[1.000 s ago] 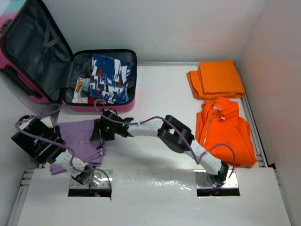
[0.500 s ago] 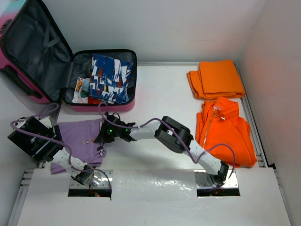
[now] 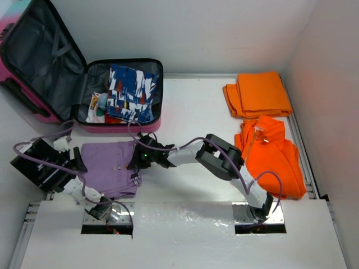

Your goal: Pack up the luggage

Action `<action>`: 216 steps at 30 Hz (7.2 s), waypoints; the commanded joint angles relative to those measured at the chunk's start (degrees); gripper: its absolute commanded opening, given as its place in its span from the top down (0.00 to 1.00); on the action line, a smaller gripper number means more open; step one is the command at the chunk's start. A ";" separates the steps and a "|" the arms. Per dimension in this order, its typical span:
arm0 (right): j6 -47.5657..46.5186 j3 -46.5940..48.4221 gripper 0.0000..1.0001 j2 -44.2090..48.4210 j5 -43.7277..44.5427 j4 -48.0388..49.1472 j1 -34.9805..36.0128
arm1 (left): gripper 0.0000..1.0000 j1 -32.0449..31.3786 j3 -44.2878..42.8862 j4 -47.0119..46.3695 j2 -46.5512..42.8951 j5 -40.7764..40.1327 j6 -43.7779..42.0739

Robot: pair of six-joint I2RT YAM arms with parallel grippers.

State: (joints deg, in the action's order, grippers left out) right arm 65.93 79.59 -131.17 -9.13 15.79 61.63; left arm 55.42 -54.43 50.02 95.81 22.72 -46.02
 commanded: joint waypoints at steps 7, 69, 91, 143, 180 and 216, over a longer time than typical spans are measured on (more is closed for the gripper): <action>-2.30 3.20 1.00 -1.89 1.04 -0.85 -0.10 | 0.33 -6.20 7.75 -0.34 0.25 3.22 -1.55; -28.38 46.19 0.01 -8.40 16.42 -12.27 -28.05 | 0.75 -39.16 -68.60 -16.71 28.02 -10.50 34.86; -42.73 6.83 0.01 35.60 16.60 -30.21 -37.09 | 0.00 -38.63 -74.94 -8.19 28.82 -25.09 32.93; -40.44 -37.57 0.05 52.96 25.82 -46.91 -50.11 | 0.00 -46.80 -67.74 3.77 10.53 -15.43 30.20; -27.88 -18.41 0.08 46.52 9.56 -41.35 -29.69 | 0.00 -73.33 -52.00 3.32 6.49 -4.29 28.09; -12.67 -75.19 0.15 62.01 -2.48 -6.67 -52.92 | 0.03 -89.35 -36.80 -5.72 27.85 2.42 38.11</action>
State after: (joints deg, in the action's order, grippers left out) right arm 53.87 10.76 -64.27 -12.53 10.96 8.36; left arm -35.75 -91.46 47.55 121.89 22.87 -9.23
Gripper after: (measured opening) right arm 0.857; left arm 0.980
